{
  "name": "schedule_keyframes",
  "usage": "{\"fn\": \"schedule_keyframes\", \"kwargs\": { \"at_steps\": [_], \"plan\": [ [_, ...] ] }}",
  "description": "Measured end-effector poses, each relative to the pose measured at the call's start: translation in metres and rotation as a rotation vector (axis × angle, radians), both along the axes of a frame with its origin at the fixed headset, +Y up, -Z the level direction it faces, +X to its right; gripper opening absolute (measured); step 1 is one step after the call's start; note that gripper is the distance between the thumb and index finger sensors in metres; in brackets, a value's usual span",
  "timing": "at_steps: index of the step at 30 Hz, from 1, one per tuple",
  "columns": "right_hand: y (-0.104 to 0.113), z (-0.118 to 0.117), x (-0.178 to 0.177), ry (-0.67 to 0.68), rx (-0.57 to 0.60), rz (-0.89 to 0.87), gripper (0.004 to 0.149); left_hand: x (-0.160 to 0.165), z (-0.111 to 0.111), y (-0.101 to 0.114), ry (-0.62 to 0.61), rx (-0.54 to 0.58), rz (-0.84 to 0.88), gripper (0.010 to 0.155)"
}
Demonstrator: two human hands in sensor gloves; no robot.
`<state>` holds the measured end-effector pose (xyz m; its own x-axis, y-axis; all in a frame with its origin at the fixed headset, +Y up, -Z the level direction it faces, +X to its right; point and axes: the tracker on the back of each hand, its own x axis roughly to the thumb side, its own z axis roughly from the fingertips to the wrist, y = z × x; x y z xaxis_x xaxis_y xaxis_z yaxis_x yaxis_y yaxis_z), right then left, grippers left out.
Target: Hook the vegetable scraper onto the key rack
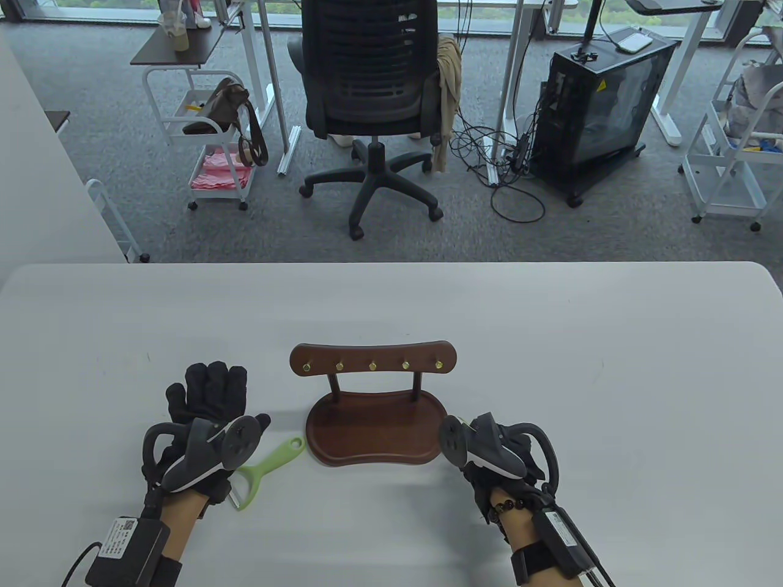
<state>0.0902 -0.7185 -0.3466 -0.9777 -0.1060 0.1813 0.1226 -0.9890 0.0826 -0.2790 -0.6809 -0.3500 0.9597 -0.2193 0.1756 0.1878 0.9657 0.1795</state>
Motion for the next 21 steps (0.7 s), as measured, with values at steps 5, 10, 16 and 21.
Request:
{"fn": "schedule_keyframes", "kwargs": {
  "at_steps": [5,10,16,21],
  "plan": [
    [0.026,0.013,-0.013,0.068,0.141,-0.047,0.068,0.000,0.000,0.001,0.000,0.005,0.006,0.083],
    [0.048,0.026,-0.024,0.132,0.277,-0.094,0.068,0.000,0.000,0.001,0.001,0.010,0.013,0.083],
    [0.067,0.037,-0.032,0.185,0.417,-0.165,0.068,0.001,0.000,0.001,-0.001,0.011,0.009,0.083],
    [0.081,0.039,-0.041,0.171,0.525,-0.216,0.068,0.002,0.000,0.000,-0.002,0.007,0.009,0.083]
  ]
}}
